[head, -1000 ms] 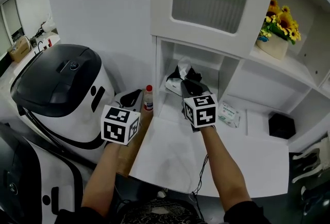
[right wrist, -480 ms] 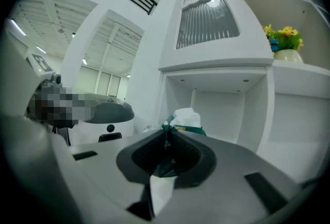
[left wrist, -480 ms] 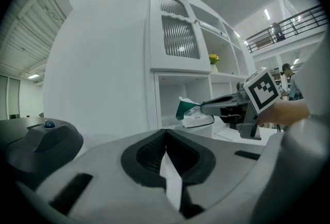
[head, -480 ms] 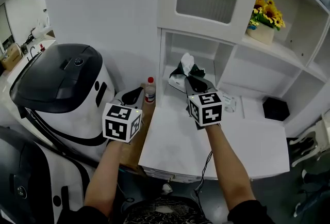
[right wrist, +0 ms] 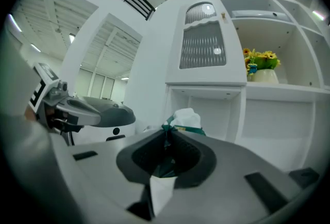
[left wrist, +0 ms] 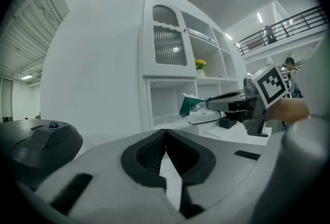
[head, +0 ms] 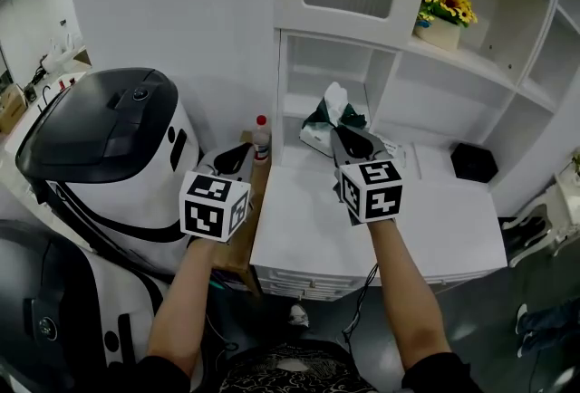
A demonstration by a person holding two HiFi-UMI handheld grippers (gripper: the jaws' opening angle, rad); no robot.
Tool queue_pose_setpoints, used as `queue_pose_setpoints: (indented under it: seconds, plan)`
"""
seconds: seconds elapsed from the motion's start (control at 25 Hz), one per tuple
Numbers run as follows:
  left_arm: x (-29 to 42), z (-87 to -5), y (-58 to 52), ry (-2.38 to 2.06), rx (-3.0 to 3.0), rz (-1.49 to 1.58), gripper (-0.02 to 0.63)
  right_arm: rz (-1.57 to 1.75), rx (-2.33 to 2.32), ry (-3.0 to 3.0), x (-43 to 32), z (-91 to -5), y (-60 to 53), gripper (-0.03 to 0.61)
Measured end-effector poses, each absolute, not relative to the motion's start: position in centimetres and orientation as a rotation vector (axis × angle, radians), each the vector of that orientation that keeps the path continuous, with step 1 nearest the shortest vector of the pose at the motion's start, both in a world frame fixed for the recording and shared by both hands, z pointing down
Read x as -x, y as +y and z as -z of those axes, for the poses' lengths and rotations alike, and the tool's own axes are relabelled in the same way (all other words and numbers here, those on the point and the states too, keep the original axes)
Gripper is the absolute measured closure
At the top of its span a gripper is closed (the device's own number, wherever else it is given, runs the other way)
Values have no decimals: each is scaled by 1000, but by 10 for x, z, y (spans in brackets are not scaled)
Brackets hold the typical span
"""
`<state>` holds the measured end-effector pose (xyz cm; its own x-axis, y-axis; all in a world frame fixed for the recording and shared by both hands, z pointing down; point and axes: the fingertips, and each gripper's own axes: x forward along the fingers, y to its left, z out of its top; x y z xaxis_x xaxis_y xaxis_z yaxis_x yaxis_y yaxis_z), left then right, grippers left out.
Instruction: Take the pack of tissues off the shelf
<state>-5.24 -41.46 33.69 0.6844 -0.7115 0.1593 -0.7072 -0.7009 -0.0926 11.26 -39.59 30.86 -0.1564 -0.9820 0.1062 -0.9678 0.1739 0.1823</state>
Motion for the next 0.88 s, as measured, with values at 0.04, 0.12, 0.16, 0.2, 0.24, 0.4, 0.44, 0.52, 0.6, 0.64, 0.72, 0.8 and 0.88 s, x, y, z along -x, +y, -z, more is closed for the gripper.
queue_pose_setpoints:
  seconds: [0.04,0.12,0.16,0.2,0.24,0.4,0.44,0.52,0.6,0.64,0.72,0.8,0.88]
  plan:
    - [53,-338,-410,1197,2865,287,609,104,-1905,-2241,-112,-309,-389,537]
    - [54,-340,-401,1180,2871,291,609,101,-1923,-2234,-112,-309,-374,538]
    - [54,-341,-397,1172,2874,293,609,101,-1933,-2232,-112,-309,-367,537]
    - [53,-341,-393,1162,2877,295,609,102,-1943,-2230,-112,-308,-360,537]
    - [52,-342,-389,1152,2880,297,609,103,-1951,-2227,-112,-308,-353,537]
    - [46,-343,-374,1109,2891,307,609,108,-1980,-2211,-113,-307,-328,537]
    - [44,-343,-370,1099,2894,306,609,109,-1988,-2205,-114,-308,-323,537]
    - [40,-342,-364,1080,2898,304,609,105,-2002,-2193,-117,-308,-314,537]
    - [37,-340,-359,1067,2898,298,609,103,-2015,-2181,-121,-307,-305,537]
    - [36,-339,-357,1063,2898,293,609,104,-2020,-2175,-124,-307,-301,537]
    - [34,-336,-353,1059,2895,283,609,108,-2025,-2166,-127,-308,-294,538]
    - [31,-335,-349,1057,2892,273,609,115,-2029,-2160,-130,-308,-287,538]
    - [27,-334,-346,1054,2890,261,609,123,-2035,-2158,-133,-308,-281,537]
